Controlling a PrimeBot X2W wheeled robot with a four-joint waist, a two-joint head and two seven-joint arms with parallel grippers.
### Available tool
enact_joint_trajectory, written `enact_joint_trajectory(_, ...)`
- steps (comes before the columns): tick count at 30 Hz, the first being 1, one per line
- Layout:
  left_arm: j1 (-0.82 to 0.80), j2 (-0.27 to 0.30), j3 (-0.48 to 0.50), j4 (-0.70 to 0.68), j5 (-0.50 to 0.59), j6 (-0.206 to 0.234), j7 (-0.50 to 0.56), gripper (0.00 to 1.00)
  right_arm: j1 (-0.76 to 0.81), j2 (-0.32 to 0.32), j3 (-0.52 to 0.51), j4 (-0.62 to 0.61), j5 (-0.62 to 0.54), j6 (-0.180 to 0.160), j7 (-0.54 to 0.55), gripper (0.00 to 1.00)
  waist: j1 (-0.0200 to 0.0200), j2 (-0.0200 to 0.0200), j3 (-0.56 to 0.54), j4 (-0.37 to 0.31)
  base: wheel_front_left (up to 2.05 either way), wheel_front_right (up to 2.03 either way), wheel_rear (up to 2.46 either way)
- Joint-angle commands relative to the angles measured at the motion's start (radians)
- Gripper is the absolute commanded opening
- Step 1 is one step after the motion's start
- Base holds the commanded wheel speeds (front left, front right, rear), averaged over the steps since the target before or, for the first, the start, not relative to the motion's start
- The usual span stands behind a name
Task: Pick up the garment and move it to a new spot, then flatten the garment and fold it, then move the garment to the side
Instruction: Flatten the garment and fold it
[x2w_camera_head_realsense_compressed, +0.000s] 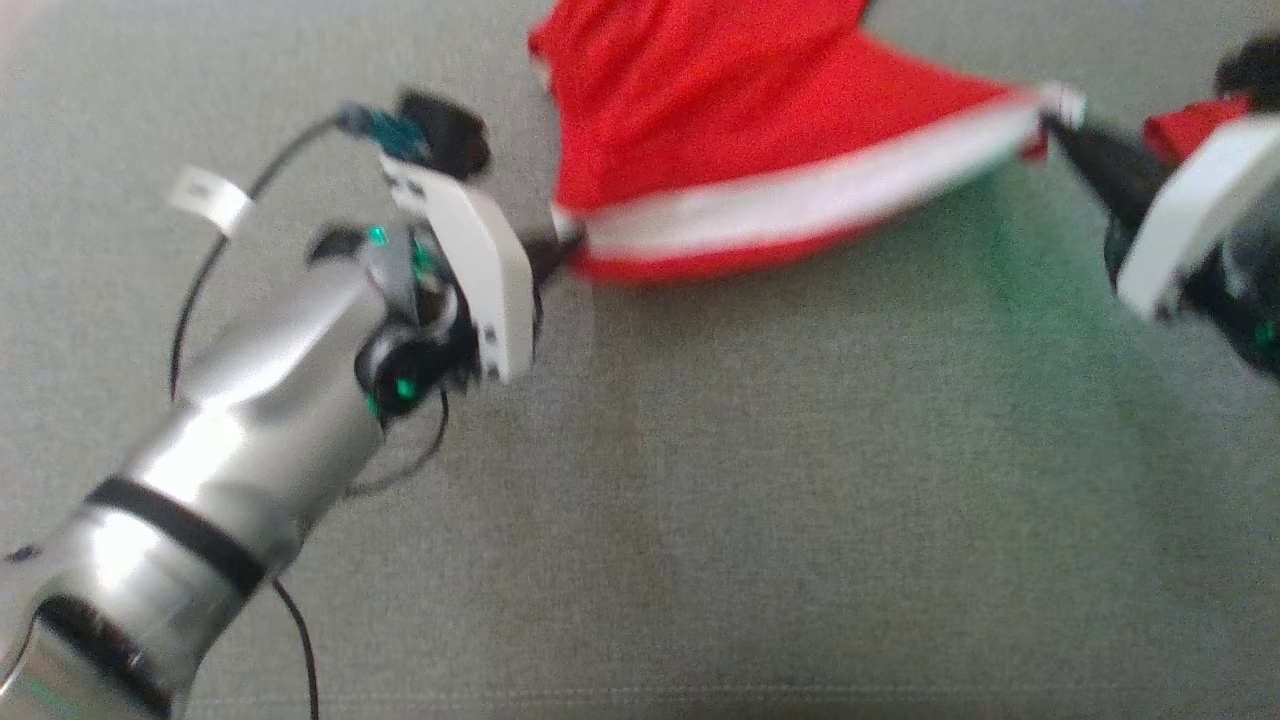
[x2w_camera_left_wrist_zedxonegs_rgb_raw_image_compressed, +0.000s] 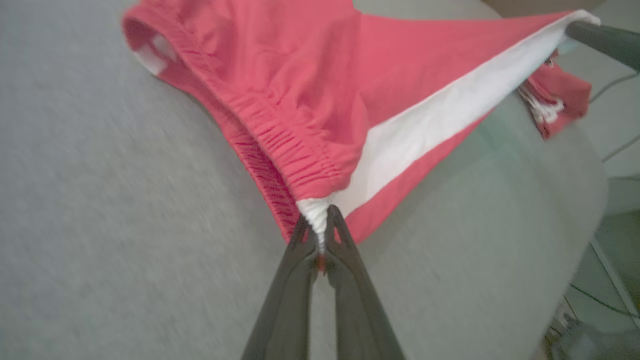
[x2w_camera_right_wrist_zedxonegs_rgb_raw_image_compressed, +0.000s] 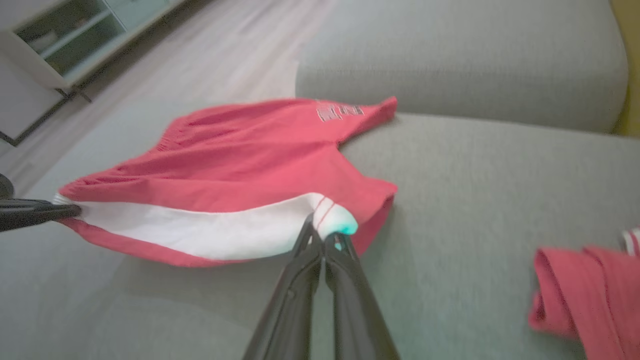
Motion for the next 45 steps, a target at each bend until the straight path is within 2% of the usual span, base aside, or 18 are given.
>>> enact_joint_trajectory(1,-0.021,0.066,-0.006,-0.086,-0.057,-0.006,0.064,0.0,0.044,-0.058,0.02,-0.029,0.023,0.007,0.026,0.0,0.0,0.0,-0.08,-0.005,0.0,0.0,0.0)
enact_joint_trajectory(7,0.103,0.193,-0.089,-0.315,-0.261,-0.006,0.246,0.0,0.174,-0.137,0.078,-0.105,0.09,0.007,0.139,0.0,0.0,0.0,-0.202,-0.011,0.0,0.0,0.0)
enact_joint_trajectory(13,0.209,0.303,-0.128,-0.492,-0.391,-0.006,0.365,0.0,0.295,-0.242,0.096,-0.226,0.152,0.007,0.24,0.0,0.0,0.0,-0.27,-0.015,0.0,0.0,0.0)
enact_joint_trajectory(18,0.252,0.351,-0.108,-0.558,-0.452,-0.006,0.366,0.0,0.322,-0.312,0.085,-0.364,0.205,0.007,0.277,0.0,0.0,0.0,-0.275,-0.011,0.0,0.0,0.0)
enact_joint_trajectory(21,0.25,0.359,-0.103,-0.567,-0.455,-0.006,0.368,0.0,0.307,-0.329,0.071,-0.388,0.203,0.007,0.282,0.0,0.0,0.0,-0.265,-0.004,0.0,0.0,0.0)
enact_joint_trajectory(26,0.214,0.362,-0.056,-0.558,-0.512,-0.006,0.39,0.0,0.224,-0.318,0.043,-0.365,0.206,0.007,0.377,0.0,0.0,0.0,-0.214,0.027,0.0,0.0,0.0)
enact_joint_trajectory(29,0.176,0.357,-0.004,-0.54,-0.561,-0.006,0.395,0.0,0.145,-0.284,0.017,-0.319,0.213,0.007,0.444,0.0,0.0,0.0,-0.167,0.057,0.0,0.0,0.0)
enact_joint_trajectory(31,0.149,0.349,0.034,-0.521,-0.578,-0.006,0.378,0.0,0.084,-0.254,-0.013,-0.296,0.21,0.007,0.451,0.0,0.0,0.0,-0.129,0.081,0.0,0.0,0.0)
enact_joint_trajectory(35,0.099,0.313,0.078,-0.476,-0.575,-0.006,0.349,0.0,-0.012,-0.224,-0.036,-0.234,0.175,0.007,0.484,0.0,0.0,0.0,-0.048,0.139,0.0,0.0,0.0)
enact_joint_trajectory(41,0.033,0.223,0.107,-0.39,-0.566,-0.006,0.335,0.0,-0.14,-0.171,-0.054,-0.093,0.16,0.007,0.576,0.0,0.0,0.0,0.056,0.216,0.0,0.0,0.0)
enact_joint_trajectory(45,-0.008,0.177,0.125,-0.353,-0.551,-0.006,0.327,0.0,-0.225,-0.127,-0.057,-0.017,0.122,0.007,0.601,0.0,0.0,0.0,0.107,0.253,0.0,0.0,0.0)
